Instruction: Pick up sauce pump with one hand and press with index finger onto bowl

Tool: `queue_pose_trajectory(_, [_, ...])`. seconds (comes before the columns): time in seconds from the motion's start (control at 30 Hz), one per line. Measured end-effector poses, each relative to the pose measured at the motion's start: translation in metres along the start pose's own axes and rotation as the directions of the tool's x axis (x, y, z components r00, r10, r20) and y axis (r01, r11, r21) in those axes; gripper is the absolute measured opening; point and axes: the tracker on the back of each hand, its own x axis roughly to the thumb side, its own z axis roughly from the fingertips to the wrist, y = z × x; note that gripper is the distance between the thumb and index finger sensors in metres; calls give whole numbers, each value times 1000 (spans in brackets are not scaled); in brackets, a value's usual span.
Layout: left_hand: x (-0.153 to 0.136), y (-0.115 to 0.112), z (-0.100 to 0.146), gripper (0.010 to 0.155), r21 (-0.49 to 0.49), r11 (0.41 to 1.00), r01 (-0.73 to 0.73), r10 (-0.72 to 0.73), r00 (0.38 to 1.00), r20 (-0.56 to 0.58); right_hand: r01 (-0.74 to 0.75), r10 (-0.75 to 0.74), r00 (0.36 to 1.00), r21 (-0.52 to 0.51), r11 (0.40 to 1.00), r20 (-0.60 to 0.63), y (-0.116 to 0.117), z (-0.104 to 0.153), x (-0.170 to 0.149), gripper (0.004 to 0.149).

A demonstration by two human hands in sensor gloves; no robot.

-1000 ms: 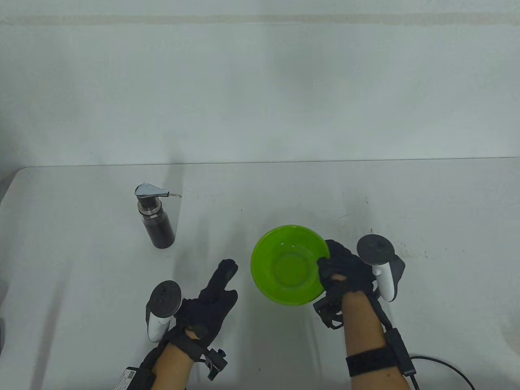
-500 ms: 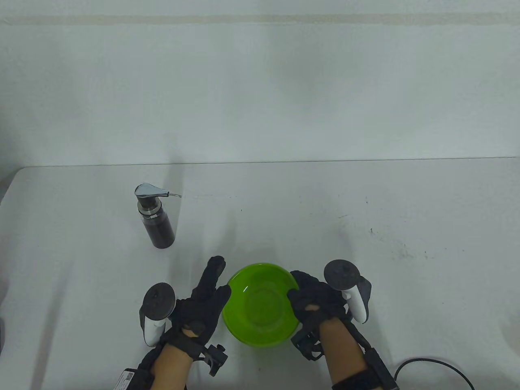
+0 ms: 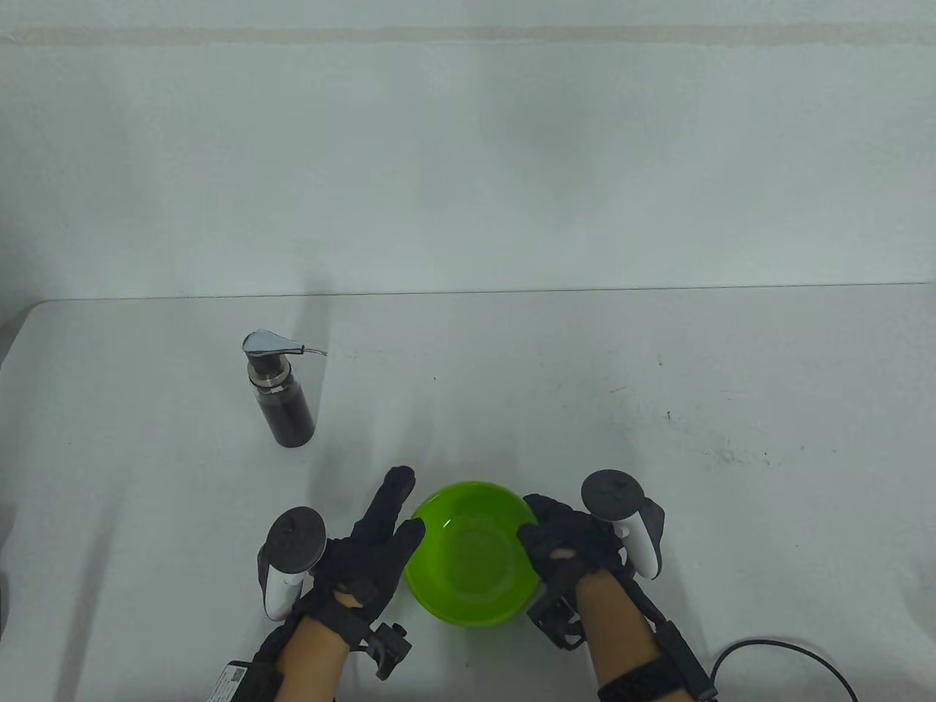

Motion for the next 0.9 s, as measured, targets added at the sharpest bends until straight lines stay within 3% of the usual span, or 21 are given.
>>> queue_pose_trajectory(0.13, [-1, -1, 0, 88, -2, 1000, 30, -30, 1000, -6, 41, -41, 999, -7, 999, 15, -9, 9, 4, 68])
queue_pose_trajectory(0.3, [3, 3, 0, 88, 47, 999, 26, -27, 999, 19, -36, 49, 997, -194, 980, 62, -27, 22, 7, 69])
queue_pose_trajectory(0.5, [34, 16, 8, 86, 211, 977, -40, 17, 994, 110, -73, 101, 991, -288, 955, 85, -34, 27, 11, 69])
queue_pose_trajectory(0.6, [64, 35, 2, 86, 224, 969, 103, -134, 982, 131, -66, 99, 990, -290, 955, 102, -35, 28, 13, 69])
queue_pose_trajectory(0.7, [92, 58, -11, 87, 127, 938, 322, -340, 927, 160, -61, 98, 989, -296, 953, 112, -35, 29, 13, 69])
queue_pose_trajectory(0.8, [106, 90, -26, 87, 282, 841, 461, -509, 852, 123, -61, 102, 987, -303, 951, 121, -37, 31, 14, 69])
queue_pose_trajectory(0.9, [94, 117, -45, 89, 342, 800, 494, -546, 835, 71, -47, 94, 986, -314, 948, 135, -41, 32, 15, 68])
